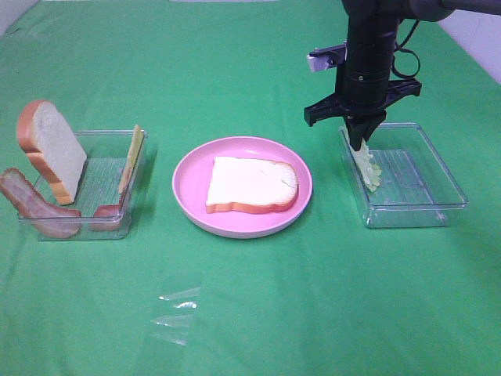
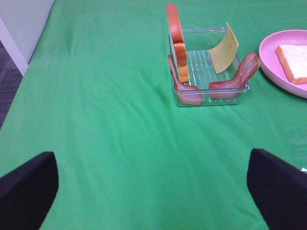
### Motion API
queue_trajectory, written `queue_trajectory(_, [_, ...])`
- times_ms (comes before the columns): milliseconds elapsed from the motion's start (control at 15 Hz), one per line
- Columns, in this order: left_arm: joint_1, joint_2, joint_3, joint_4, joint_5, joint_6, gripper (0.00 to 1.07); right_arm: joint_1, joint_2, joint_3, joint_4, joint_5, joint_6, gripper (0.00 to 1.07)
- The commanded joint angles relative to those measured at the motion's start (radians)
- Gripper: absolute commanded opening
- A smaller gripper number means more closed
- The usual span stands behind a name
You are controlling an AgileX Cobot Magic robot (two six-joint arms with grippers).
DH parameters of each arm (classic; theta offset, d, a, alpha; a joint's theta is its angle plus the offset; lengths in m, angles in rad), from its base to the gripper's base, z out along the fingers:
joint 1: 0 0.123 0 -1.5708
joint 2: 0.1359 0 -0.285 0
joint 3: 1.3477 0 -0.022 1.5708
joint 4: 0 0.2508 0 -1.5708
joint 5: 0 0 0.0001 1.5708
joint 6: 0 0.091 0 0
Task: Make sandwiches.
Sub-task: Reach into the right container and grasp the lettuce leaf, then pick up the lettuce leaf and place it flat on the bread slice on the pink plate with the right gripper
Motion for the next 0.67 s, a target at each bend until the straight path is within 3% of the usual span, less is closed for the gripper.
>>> queue_trajectory(67, [0.0,-0.014,-0.001,0.003,-0.013,0.003,1.02,-0.002,-0.038,-0.005,0.019,0.123,-0.006,0.0])
queue_trajectory(467, [0.0,-0.014,-0.001,0.005,-0.013,0.003,1.02,-0.008,-0.257,0.01,0.125,0.123,-0.012,0.0])
queue_trajectory(667, [0.0,-0.014,-0.001,0.005,-0.013,0.003,1.02,-0.046,-0.36,0.153,0.325,0.025,-0.085,0.0])
